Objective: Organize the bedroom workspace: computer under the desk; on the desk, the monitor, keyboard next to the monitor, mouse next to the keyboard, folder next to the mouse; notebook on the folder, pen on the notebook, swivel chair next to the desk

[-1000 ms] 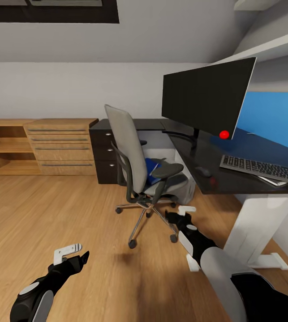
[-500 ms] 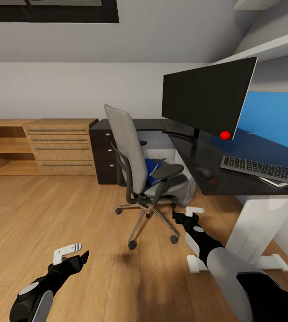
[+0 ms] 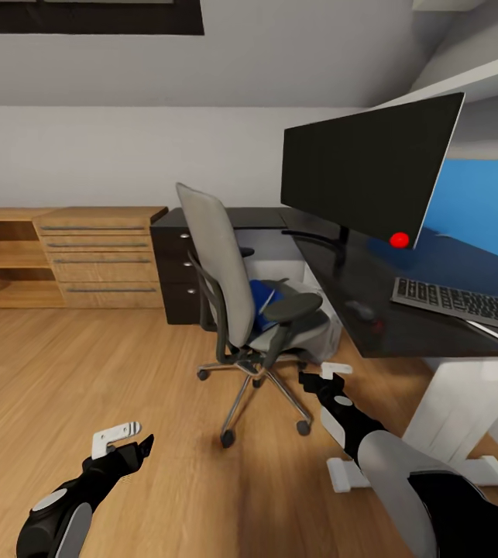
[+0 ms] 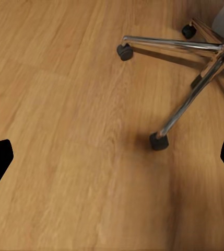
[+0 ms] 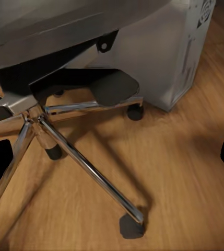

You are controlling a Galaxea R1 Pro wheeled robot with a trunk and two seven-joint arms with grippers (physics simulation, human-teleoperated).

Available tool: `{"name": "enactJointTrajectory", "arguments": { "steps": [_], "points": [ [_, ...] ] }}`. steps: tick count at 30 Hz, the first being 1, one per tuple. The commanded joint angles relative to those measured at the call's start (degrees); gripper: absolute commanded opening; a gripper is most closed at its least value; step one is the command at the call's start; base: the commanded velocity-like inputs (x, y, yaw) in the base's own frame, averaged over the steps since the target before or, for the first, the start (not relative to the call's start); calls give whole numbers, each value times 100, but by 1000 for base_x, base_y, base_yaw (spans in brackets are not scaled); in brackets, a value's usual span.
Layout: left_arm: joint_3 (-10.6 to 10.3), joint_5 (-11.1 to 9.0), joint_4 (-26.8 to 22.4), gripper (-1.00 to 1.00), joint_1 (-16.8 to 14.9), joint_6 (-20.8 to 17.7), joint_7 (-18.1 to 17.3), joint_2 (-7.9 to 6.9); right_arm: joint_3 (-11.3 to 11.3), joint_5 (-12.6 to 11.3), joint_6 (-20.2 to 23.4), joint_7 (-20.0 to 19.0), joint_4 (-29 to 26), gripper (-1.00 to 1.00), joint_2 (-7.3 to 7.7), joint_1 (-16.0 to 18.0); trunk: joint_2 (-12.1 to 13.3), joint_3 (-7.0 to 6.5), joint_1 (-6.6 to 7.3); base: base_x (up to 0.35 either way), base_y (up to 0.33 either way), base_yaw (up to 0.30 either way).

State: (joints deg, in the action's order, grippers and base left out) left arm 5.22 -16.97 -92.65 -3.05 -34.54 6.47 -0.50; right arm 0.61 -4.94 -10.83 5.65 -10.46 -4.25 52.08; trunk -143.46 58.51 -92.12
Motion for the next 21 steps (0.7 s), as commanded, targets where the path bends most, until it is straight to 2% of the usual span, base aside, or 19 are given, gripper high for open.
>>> {"name": "enactJointTrajectory", "arguments": {
  "steps": [1, 15, 21],
  "points": [
    [-4, -61, -7, 100, -3, -26, 47, -2, 9, -54, -25, 6, 7, 100, -2, 4, -2, 6, -2, 251, 0, 0],
    [11, -61, -7, 100, -3, -20, 47, -2, 9, -60, -33, 1, 9, 100, -55, 4, -2, 6, -2, 154, 0, 0],
    [13, -61, -7, 100, -3, -21, 47, -2, 9, -60, -33, -2, 9, 100, -70, 4, -2, 6, -2, 70, 0, 0]
  ]
}}
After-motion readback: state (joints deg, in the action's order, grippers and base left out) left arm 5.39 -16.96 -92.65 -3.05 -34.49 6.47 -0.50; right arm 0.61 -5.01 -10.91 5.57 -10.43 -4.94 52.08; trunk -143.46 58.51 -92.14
